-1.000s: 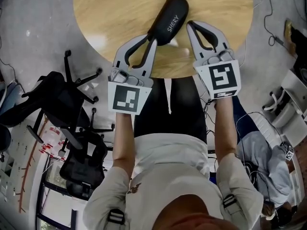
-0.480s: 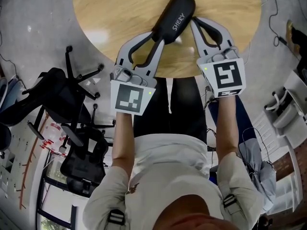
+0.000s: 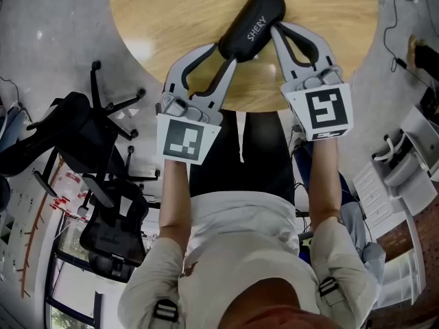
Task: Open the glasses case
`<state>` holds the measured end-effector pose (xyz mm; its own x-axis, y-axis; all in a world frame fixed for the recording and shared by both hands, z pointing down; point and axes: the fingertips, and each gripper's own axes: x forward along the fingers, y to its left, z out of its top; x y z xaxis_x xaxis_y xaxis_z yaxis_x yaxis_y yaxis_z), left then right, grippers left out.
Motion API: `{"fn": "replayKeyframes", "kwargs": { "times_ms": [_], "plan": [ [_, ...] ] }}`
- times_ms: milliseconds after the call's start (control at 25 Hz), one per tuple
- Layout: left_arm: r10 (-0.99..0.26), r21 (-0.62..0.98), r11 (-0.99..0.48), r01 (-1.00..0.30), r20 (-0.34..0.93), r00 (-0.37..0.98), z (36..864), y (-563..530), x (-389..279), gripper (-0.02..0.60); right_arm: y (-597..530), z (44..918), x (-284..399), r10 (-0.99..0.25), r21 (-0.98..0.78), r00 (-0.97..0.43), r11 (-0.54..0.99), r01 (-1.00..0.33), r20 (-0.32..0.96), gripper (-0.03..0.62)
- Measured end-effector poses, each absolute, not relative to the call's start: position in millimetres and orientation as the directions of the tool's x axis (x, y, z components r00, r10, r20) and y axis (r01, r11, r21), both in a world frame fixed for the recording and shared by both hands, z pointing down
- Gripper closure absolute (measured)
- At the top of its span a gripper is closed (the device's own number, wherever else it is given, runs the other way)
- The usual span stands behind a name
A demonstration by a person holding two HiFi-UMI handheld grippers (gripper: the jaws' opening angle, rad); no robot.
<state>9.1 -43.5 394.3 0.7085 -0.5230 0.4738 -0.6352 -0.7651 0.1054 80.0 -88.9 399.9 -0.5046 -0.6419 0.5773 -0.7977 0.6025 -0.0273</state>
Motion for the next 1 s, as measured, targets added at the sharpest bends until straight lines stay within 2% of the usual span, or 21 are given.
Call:
{"fn": "replayKeyframes", "kwargs": {
  "times_ms": [640,1000],
  "plan": [
    [-0.555,0.143,-0.718,-0.682,0.473,0.684,401.7,-46.1,-5.8,0.393,-111.9,386.5,49.4,-0.605,-0.055,-0.58,0.665,-0.745,0.545,0.574],
    [-0.56,0.109,-0.701,-0.705,0.528,0.638,415.3,-45.1,-6.6,0.297,-122.7,386.0,35.1,-0.582,-0.064,-0.615,0.696,-0.715,0.532,0.574]
  ]
}}
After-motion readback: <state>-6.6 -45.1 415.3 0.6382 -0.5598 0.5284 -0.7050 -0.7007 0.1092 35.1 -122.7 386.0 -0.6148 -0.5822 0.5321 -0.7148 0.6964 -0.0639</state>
